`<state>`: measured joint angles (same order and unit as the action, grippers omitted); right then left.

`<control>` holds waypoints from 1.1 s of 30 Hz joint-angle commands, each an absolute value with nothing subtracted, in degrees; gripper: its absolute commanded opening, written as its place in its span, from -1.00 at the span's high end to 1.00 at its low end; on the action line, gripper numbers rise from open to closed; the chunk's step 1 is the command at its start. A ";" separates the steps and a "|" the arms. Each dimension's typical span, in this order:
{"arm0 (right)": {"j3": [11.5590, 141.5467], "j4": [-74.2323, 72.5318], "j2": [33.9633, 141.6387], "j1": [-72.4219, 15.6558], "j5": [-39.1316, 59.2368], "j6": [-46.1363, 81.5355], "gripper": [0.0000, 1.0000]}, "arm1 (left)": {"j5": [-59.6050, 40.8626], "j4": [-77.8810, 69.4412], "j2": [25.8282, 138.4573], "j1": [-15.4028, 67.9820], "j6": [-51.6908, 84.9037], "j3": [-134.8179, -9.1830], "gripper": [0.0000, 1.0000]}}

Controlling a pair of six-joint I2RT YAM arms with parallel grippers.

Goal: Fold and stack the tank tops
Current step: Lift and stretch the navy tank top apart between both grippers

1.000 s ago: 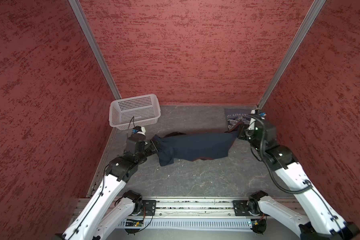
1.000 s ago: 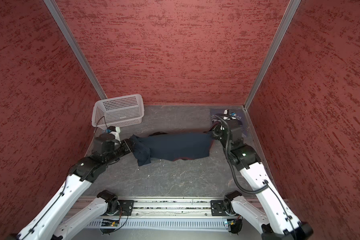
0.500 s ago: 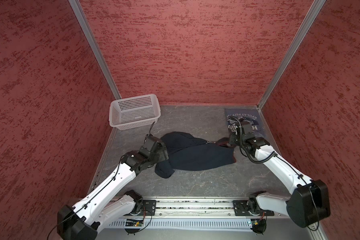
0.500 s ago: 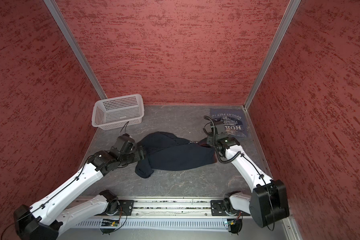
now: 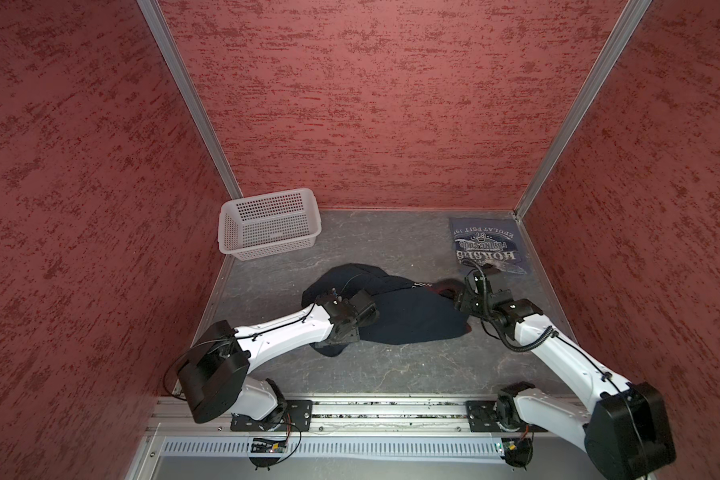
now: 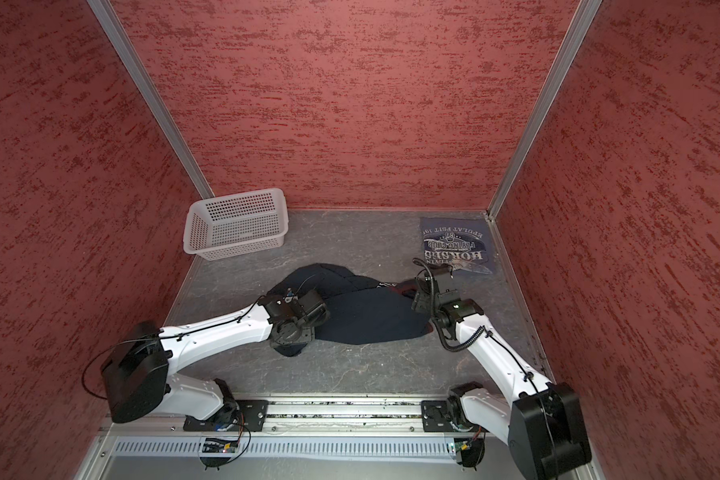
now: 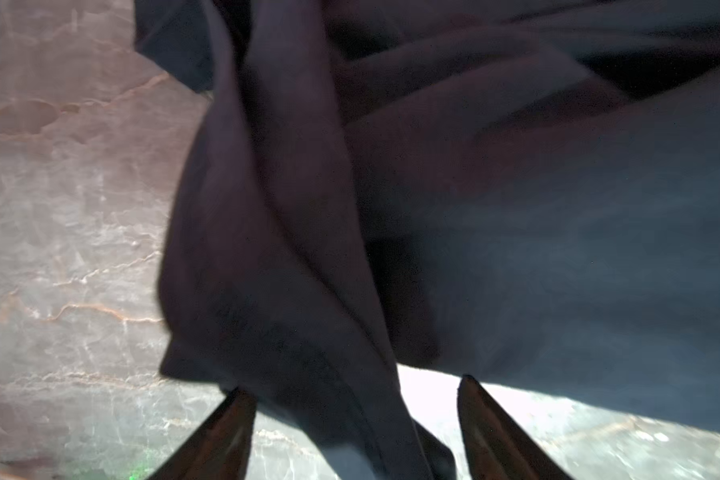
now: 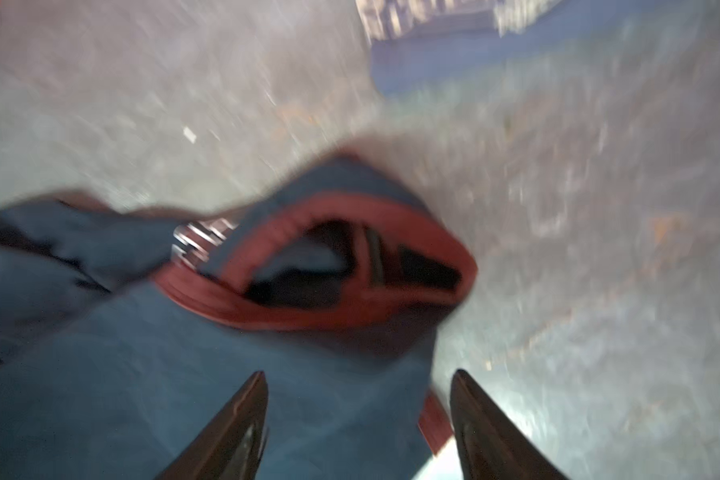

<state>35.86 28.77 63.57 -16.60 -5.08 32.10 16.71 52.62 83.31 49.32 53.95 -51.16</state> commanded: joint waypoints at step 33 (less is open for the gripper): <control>68.87 44.32 57.94 -16.52 -11.17 21.63 1.00 | 15.41 41.71 36.93 25.22 30.12 -54.79 0.90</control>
